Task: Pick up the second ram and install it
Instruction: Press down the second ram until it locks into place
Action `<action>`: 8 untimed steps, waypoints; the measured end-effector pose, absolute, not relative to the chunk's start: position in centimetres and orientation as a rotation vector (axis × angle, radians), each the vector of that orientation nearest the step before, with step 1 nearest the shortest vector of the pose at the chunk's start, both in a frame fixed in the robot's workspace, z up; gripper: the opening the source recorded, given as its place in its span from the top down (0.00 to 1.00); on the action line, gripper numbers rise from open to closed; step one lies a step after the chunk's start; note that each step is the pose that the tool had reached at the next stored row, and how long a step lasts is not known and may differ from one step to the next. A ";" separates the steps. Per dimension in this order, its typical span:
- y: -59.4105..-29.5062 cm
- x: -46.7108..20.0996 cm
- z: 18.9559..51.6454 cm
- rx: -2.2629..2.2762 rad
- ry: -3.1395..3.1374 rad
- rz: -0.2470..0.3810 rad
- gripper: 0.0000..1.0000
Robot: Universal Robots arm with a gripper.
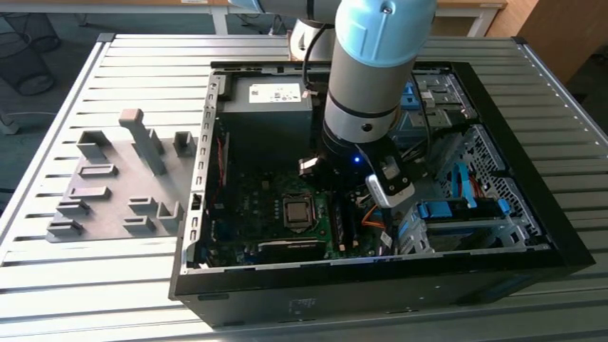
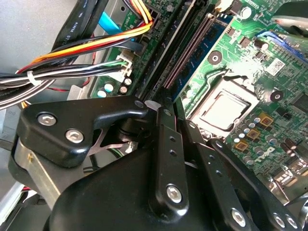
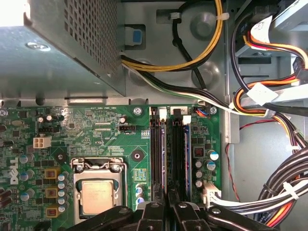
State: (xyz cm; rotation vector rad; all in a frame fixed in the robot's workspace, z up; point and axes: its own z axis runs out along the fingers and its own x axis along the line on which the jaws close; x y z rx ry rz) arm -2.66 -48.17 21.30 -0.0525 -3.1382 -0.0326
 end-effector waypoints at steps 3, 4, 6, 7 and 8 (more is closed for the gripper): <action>-48.1 -2.6 21.3 -0.050 -3.138 -0.032 0.86; -48.1 -2.6 21.3 -0.049 -3.138 -0.032 0.86; -48.1 -2.6 21.3 -0.045 -3.138 -0.032 0.86; -48.1 -2.6 21.3 -0.044 -3.138 -0.032 0.86; -48.1 -2.6 21.3 -0.043 -3.138 -0.032 0.86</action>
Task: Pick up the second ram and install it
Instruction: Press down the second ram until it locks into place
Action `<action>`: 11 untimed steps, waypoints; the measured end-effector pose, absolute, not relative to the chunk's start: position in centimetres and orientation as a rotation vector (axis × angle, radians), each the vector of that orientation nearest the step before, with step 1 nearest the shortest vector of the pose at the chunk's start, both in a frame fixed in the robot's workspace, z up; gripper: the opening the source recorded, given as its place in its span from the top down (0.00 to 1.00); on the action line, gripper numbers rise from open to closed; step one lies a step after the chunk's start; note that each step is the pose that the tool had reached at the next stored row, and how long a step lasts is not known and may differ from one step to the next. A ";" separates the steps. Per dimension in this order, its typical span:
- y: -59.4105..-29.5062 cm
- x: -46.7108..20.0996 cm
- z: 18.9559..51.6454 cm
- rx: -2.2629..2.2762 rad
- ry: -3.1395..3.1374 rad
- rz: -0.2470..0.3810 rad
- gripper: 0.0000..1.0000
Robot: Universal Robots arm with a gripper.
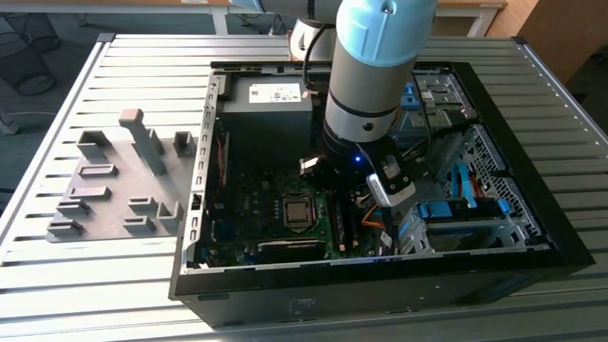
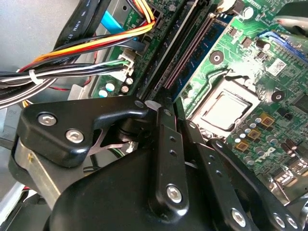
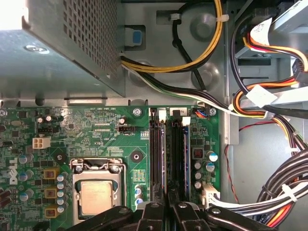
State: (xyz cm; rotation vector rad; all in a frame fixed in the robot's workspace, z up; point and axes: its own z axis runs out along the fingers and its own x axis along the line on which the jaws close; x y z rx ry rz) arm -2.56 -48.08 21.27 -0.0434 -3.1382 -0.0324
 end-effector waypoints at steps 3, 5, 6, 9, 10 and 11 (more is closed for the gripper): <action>-48.1 -2.6 21.1 -0.043 -3.138 -0.033 0.86; -48.1 -2.6 20.9 -0.043 -3.138 -0.033 0.86; -48.1 -2.6 20.9 -0.043 -3.138 -0.033 0.86; -48.1 -2.6 20.6 -0.043 -3.138 -0.033 0.86; -48.1 -2.6 20.6 -0.043 -3.138 -0.033 0.86; -48.1 -2.6 20.6 -0.043 -3.138 -0.032 0.86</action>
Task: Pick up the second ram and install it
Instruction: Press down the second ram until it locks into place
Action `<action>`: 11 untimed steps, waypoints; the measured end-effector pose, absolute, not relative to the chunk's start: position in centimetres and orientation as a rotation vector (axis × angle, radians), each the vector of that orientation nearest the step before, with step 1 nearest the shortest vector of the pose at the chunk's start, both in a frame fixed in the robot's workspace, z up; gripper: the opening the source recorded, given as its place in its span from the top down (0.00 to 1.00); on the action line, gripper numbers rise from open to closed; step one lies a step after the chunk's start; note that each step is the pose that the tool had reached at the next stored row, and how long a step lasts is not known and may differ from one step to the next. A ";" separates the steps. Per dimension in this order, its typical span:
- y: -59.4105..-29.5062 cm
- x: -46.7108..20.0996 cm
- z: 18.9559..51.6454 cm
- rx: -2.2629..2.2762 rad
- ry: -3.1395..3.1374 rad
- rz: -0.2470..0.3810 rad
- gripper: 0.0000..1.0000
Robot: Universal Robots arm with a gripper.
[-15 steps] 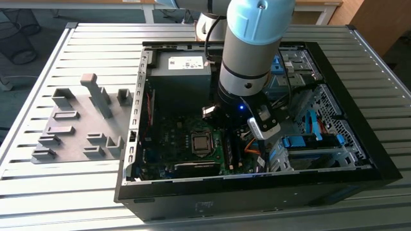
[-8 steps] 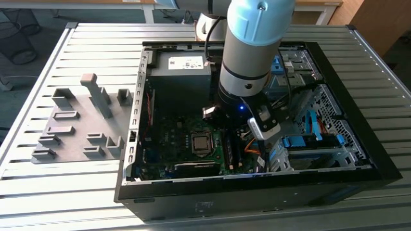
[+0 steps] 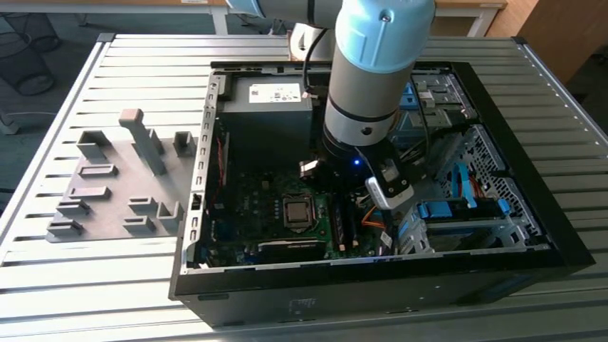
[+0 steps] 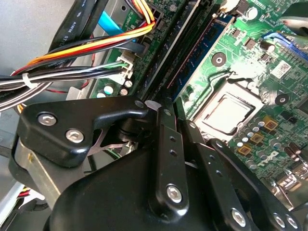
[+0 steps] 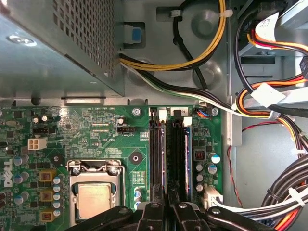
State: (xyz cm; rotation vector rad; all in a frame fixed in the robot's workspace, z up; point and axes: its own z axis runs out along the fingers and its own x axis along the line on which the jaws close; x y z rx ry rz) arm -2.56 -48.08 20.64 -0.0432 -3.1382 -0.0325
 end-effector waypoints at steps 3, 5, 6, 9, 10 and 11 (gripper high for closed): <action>-48.1 -2.6 20.6 -0.043 -3.138 -0.033 0.86; -48.1 -2.6 20.6 -0.043 -3.138 -0.033 0.86; -48.1 -2.6 20.6 -0.043 -3.138 -0.033 0.86; -48.1 -2.6 20.6 -0.043 -3.138 -0.033 0.85; -48.1 -2.6 20.6 -0.043 -3.138 -0.033 0.85; -48.1 -2.6 20.6 -0.043 -3.138 -0.033 0.79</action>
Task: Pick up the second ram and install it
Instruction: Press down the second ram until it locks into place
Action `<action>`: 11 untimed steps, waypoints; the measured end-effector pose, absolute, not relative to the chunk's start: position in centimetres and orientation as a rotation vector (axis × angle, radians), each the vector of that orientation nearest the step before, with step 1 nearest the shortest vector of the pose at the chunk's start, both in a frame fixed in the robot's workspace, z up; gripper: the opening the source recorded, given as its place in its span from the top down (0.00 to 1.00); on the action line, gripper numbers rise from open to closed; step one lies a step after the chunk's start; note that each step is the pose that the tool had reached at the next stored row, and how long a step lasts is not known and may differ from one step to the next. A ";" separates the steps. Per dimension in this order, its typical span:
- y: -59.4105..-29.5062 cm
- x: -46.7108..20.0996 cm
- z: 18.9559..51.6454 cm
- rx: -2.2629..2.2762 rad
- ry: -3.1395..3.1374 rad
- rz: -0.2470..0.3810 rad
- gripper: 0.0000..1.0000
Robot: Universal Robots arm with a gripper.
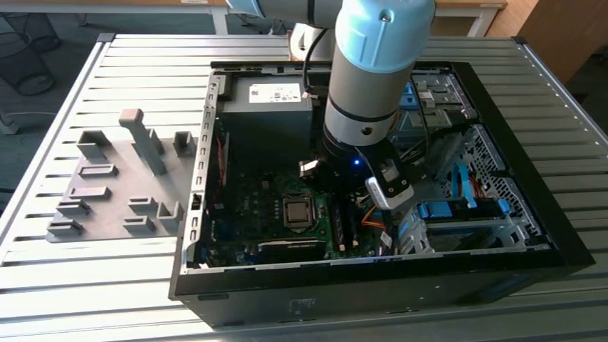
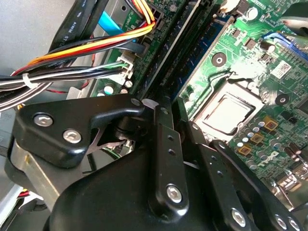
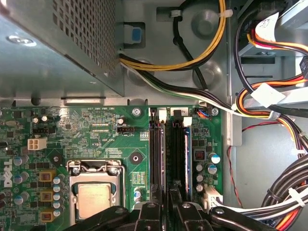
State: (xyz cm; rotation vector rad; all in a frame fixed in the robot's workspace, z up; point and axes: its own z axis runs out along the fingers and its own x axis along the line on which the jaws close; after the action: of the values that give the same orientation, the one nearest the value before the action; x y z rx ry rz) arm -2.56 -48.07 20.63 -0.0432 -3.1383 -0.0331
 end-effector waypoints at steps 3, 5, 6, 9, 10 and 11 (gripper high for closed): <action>-48.1 -2.6 22.3 -0.043 -3.137 -0.033 0.79; -48.1 -2.6 22.9 -0.043 -3.136 -0.033 0.79; -48.1 -2.6 23.0 -0.043 -3.136 -0.033 0.79; -48.1 -2.6 23.0 -0.043 -3.135 -0.033 0.87; -48.1 -2.6 23.0 -0.043 -3.135 -0.033 0.87; -48.1 -2.6 23.0 -0.043 -3.135 -0.033 0.89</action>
State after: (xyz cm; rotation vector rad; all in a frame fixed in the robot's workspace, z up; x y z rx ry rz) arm -2.56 -48.08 23.05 -0.0432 -3.1353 -0.0328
